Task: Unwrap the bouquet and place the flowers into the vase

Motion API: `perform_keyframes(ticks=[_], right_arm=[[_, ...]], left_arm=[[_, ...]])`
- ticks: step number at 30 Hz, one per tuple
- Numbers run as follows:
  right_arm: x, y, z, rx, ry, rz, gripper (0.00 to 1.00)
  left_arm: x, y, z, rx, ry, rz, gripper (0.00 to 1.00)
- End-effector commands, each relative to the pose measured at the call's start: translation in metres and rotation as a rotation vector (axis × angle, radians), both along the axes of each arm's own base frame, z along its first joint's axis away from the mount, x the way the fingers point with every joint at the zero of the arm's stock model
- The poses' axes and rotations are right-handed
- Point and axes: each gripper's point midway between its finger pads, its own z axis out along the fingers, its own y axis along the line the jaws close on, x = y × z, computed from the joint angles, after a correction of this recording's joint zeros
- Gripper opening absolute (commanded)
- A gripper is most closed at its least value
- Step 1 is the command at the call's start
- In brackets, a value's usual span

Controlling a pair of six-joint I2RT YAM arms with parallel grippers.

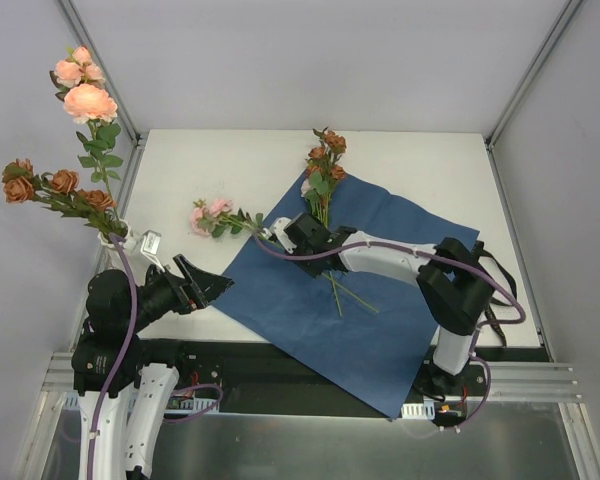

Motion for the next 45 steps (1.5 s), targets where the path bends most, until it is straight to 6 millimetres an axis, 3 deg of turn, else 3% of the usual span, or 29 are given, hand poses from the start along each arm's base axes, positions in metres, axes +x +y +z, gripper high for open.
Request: perform_keyframes(ticks=[1, 3, 4, 6, 9, 14, 15, 21, 24, 31, 32, 34, 35, 37, 38, 39, 45], right_arm=[[-0.008, 0.003, 0.067, 0.149, -0.087, -0.032, 0.01], [-0.022, -0.001, 0.069, 0.210, -0.042, -0.068, 0.01], [-0.028, 0.000, 0.086, 0.281, -0.048, -0.076, 0.01], [-0.048, -0.001, 0.096, 0.388, 0.010, -0.100, 0.01], [-0.064, 0.001, 0.116, 0.537, 0.050, -0.140, 0.01], [-0.085, -0.010, 0.124, 0.651, 0.092, -0.194, 0.01], [-0.088, -0.013, 0.136, 0.692, 0.081, -0.191, 0.01], [-0.098, -0.027, 0.162, 0.778, 0.040, -0.172, 0.01], [-0.100, -0.032, 0.171, 0.782, 0.021, -0.163, 0.01], [-0.105, -0.032, 0.185, 0.823, 0.031, -0.155, 0.01], [-0.106, -0.031, 0.184, 0.823, 0.039, -0.154, 0.01], [-0.108, -0.032, 0.187, 0.838, 0.045, -0.157, 0.01], [-0.109, -0.032, 0.188, 0.840, 0.046, -0.156, 0.01], [-0.110, -0.033, 0.192, 0.856, 0.048, -0.164, 0.01], [-0.111, -0.033, 0.194, 0.862, 0.051, -0.161, 0.01], [-0.112, -0.034, 0.198, 0.878, 0.052, -0.161, 0.01], [-0.123, -0.038, 0.215, 0.938, 0.065, -0.138, 0.00]], left_arm=[[-0.003, -0.005, 0.021, -0.047, -0.054, -0.025, 0.82], [-0.004, -0.008, 0.020, -0.065, -0.043, -0.038, 0.82], [-0.003, -0.008, 0.022, -0.072, -0.051, -0.038, 0.82], [-0.002, -0.010, 0.022, -0.097, -0.040, -0.045, 0.82], [0.001, -0.013, 0.026, -0.137, -0.051, -0.048, 0.82], [0.007, -0.016, 0.034, -0.190, -0.060, -0.057, 0.82], [0.008, -0.016, 0.034, -0.194, -0.059, -0.059, 0.82], [0.017, -0.017, 0.039, -0.226, -0.068, -0.052, 0.81], [0.025, -0.018, 0.042, -0.235, -0.061, -0.053, 0.81], [0.049, -0.024, 0.067, -0.209, -0.117, -0.076, 0.74], [0.045, -0.034, 0.073, -0.195, -0.144, -0.124, 0.75], [0.059, -0.041, 0.072, -0.154, -0.149, -0.106, 0.75], [0.047, -0.062, 0.073, -0.147, -0.155, -0.195, 0.75], [0.052, -0.079, 0.067, -0.102, -0.149, -0.223, 0.75], [0.062, -0.080, 0.071, -0.063, -0.193, -0.174, 0.75], [0.057, -0.094, 0.070, -0.046, -0.205, -0.213, 0.75], [0.075, -0.128, 0.072, -0.002, -0.272, -0.234, 0.68]])
